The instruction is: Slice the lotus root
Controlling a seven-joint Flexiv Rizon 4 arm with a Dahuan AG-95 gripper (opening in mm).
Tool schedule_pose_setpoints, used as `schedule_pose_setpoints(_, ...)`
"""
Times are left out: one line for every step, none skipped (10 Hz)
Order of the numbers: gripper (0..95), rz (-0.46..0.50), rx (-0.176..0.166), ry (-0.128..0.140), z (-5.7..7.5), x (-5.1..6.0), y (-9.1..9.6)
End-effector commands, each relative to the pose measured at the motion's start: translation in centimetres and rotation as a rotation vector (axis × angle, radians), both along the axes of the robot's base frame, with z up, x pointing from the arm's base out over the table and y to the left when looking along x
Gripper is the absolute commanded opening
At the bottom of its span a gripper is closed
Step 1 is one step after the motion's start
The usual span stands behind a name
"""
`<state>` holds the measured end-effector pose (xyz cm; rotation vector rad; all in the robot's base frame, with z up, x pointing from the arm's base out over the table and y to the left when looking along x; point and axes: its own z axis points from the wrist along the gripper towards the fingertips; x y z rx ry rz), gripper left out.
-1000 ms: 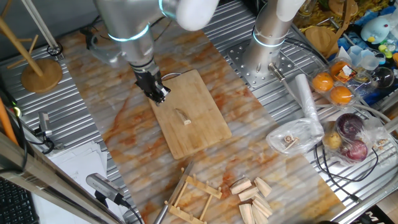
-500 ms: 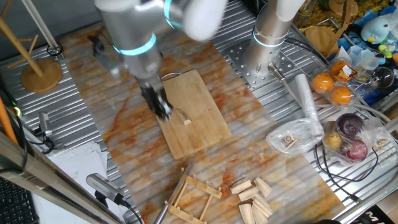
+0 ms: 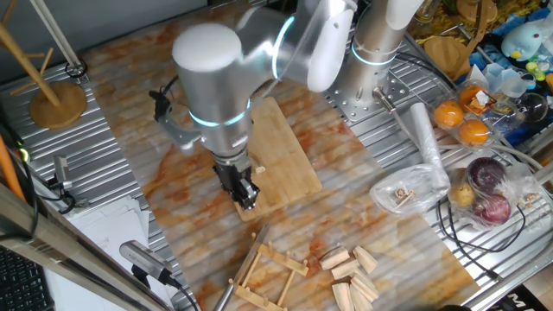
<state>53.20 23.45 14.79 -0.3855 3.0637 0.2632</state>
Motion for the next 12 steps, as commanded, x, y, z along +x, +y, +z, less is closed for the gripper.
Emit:
schedule_pose_setpoints(19.0,0.154,-0.056,0.013,0.12,-0.12,0.04)
schedule_pose_setpoints(19.0,0.193,-0.06,0.008,0.12,-0.12,0.04)
schedule_pose_setpoints(19.0,0.223,-0.062,0.011,0.12,-0.12,0.04)
schedule_pose_setpoints(19.0,0.256,-0.062,0.012,0.12,-0.12,0.04)
schedule_pose_setpoints(19.0,0.271,-0.063,0.01,0.12,-0.12,0.04)
schedule_pose_setpoints(19.0,0.268,-0.058,0.012,0.12,-0.12,0.04)
schedule_pose_setpoints(19.0,0.268,-0.051,0.021,0.12,-0.12,0.04)
schedule_pose_setpoints(19.0,0.282,-0.036,0.017,0.12,-0.12,0.04)
schedule_pose_setpoints(19.0,0.297,-0.024,0.011,0.12,-0.12,0.04)
schedule_pose_setpoints(19.0,0.295,-0.023,0.011,0.12,-0.12,0.04)
schedule_pose_setpoints(19.0,0.283,-0.023,0.014,0.12,-0.12,0.04)
schedule_pose_setpoints(19.0,0.262,-0.028,0.019,0.12,-0.12,0.04)
